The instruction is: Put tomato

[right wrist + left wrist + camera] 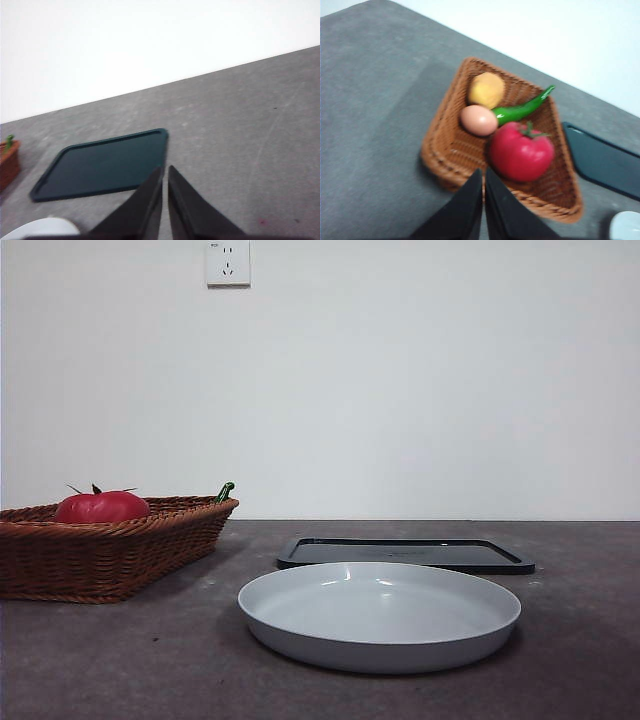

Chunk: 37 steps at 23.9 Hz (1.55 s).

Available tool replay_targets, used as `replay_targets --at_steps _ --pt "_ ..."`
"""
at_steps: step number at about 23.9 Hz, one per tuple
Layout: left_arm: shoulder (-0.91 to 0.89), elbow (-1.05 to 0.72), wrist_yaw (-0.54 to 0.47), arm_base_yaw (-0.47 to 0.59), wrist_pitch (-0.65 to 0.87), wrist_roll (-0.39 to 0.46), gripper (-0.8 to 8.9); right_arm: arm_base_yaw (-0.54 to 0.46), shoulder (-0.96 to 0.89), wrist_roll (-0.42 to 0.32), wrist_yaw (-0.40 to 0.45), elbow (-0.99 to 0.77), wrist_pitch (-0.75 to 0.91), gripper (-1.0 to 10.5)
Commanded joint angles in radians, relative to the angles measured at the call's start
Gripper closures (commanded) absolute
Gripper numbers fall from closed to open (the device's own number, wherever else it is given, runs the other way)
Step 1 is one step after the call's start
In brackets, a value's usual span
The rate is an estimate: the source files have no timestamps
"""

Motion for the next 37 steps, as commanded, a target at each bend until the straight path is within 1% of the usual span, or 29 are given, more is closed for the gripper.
replay_targets --at_steps 1,5,10,14,16,19,22,28,32,36,37 --pt "0.047 0.070 0.031 0.001 -0.014 -0.006 8.03 0.000 0.045 0.016 -0.035 0.073 -0.035 9.4" --pt "0.142 0.179 0.087 0.001 -0.082 0.038 8.03 0.000 0.130 -0.021 -0.110 0.190 -0.121 9.4" --pt "0.291 0.340 0.182 0.001 -0.203 0.164 8.04 0.000 0.262 -0.098 -0.205 0.358 -0.255 9.4" --pt "0.412 0.463 0.273 -0.004 -0.297 0.260 8.04 0.000 0.369 -0.163 -0.303 0.483 -0.372 9.4" --pt "0.470 0.520 0.323 -0.010 -0.345 0.298 8.04 0.000 0.422 -0.196 -0.349 0.541 -0.437 9.4" --pt "0.540 0.590 0.373 -0.029 -0.414 0.338 8.04 0.012 0.492 -0.237 -0.403 0.615 -0.523 9.4" --pt "0.594 0.651 0.389 -0.058 -0.490 0.376 8.04 0.043 0.552 -0.269 -0.429 0.678 -0.601 9.4" --pt "0.657 0.743 0.392 -0.128 -0.646 0.455 8.04 0.140 0.646 -0.340 -0.432 0.769 -0.745 9.4" --pt "0.658 0.750 0.392 -0.165 -0.694 0.468 8.04 0.226 0.687 -0.370 -0.431 0.779 -0.789 9.4" --pt "0.658 0.750 0.391 -0.166 -0.695 0.470 8.01 0.261 0.698 -0.376 -0.430 0.779 -0.788 9.4" --pt "0.658 0.750 0.391 -0.166 -0.695 0.470 7.80 0.263 0.698 -0.376 -0.429 0.779 -0.788 9.3"
